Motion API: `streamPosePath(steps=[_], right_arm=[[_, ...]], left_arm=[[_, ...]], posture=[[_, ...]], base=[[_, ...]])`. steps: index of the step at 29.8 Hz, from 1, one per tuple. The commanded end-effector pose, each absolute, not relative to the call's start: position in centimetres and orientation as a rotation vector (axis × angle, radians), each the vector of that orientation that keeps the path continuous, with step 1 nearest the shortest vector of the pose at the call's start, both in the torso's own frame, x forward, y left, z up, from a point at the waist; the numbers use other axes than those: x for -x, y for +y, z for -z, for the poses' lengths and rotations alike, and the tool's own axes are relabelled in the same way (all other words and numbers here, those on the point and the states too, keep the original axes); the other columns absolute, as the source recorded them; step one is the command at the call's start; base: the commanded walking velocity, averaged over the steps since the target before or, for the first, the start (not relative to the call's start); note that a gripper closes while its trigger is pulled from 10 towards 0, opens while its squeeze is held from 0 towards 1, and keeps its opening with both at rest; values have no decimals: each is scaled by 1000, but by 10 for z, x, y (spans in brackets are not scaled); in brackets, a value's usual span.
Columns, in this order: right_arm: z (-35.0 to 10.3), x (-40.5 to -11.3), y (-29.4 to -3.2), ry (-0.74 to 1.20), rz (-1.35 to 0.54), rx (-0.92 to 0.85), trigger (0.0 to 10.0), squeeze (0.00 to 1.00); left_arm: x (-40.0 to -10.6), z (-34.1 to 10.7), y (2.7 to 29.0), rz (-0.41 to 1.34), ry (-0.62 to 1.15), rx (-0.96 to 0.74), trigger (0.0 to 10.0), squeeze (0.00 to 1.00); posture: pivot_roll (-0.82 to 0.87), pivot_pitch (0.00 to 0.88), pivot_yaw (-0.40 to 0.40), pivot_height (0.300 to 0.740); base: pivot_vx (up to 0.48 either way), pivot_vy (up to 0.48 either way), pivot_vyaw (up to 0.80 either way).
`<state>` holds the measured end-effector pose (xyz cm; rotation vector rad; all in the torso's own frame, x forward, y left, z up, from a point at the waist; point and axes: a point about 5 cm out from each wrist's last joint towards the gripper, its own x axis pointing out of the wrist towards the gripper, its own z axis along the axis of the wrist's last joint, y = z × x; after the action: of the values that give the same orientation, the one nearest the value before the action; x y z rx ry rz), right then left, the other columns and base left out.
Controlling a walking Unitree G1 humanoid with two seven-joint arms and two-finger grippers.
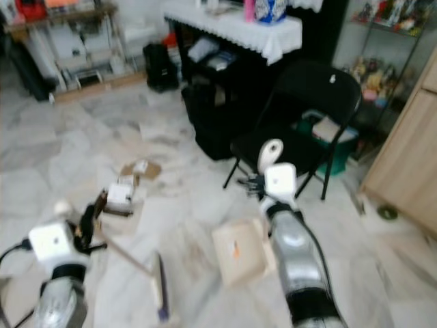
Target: Sweep floor
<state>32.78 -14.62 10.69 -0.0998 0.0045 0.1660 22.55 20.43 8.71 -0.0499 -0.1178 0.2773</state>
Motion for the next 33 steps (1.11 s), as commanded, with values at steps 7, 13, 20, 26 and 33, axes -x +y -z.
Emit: streamPosePath(steps=[7,13,20,26,33], right_arm=[[-121,-334,-142,-63,-179,80,10000,0],[-119,-334,-140,-57,-170,64,10000,0],[-119,-336,-139,-54,-169,45,10000,0],[-119,-339,-139,-50,-179,34,10000,0],[-116,-341,-141,-37,-179,47,10000,0]], left_arm=[[-227,-95,207,-297,-161,22,10000,0],[-227,-96,210,-310,-165,19,10000,0],[-226,-95,212,-318,-159,18,10000,0],[-227,-91,211,-291,-141,-5,10000,0],[-231,-92,215,-221,-125,-132,10000,0]], posture=[[-260,0,77,740],[-260,0,86,740],[-256,0,86,740],[-262,0,76,740],[-253,0,72,740]], base=[[0,0,800],[0,0,800],[0,0,682],[0,0,74],[0,0,0]])
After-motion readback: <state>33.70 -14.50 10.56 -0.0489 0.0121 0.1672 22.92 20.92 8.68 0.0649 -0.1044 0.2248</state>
